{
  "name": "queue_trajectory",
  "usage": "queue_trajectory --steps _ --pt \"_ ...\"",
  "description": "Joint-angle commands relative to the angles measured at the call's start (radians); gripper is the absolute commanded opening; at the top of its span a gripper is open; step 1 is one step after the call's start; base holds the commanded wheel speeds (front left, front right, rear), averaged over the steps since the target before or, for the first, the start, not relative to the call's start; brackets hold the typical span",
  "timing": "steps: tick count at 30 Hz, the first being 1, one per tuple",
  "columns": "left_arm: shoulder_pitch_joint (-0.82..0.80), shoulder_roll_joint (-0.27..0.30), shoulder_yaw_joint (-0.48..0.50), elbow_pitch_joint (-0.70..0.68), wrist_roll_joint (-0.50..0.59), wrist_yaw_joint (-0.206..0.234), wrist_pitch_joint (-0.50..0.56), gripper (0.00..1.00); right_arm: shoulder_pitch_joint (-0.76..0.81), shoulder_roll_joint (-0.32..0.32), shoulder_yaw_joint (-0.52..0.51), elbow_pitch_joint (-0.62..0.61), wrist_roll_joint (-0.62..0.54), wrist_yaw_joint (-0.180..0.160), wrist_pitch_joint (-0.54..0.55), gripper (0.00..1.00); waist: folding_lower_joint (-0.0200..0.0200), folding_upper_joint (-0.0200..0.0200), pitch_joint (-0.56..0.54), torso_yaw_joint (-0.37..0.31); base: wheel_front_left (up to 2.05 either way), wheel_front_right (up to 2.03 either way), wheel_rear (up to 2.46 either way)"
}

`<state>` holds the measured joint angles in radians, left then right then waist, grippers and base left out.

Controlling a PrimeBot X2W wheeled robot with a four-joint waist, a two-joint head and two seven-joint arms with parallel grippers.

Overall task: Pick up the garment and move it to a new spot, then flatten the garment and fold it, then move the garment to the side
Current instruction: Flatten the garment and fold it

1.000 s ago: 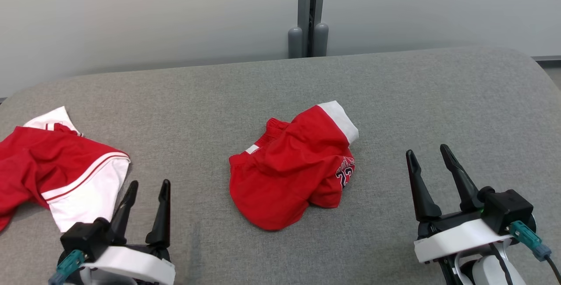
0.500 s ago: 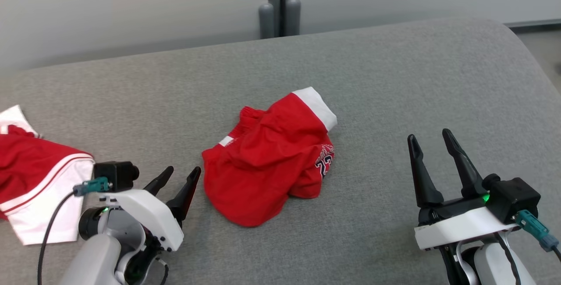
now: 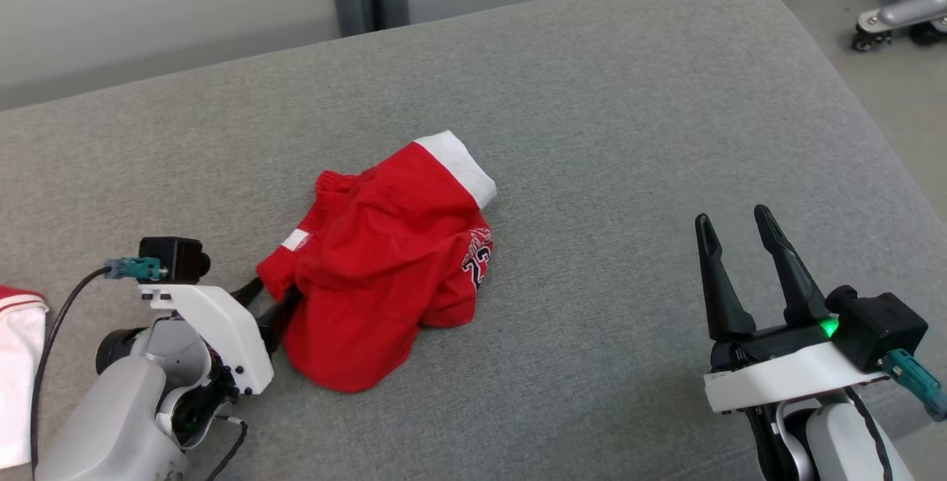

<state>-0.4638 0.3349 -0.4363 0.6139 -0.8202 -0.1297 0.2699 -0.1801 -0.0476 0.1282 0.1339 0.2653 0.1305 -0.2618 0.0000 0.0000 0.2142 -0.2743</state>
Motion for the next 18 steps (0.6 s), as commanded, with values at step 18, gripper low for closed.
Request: queue_trajectory --steps 18 --pt "-0.151 -0.033 -0.138 -0.226 0.042 -0.001 -0.196 0.00 -0.004 -0.006 0.008 0.008 0.007 0.000 -0.005 1.00 0.0000 0.0000 -0.025 0.047 0.00 0.00 0.00"
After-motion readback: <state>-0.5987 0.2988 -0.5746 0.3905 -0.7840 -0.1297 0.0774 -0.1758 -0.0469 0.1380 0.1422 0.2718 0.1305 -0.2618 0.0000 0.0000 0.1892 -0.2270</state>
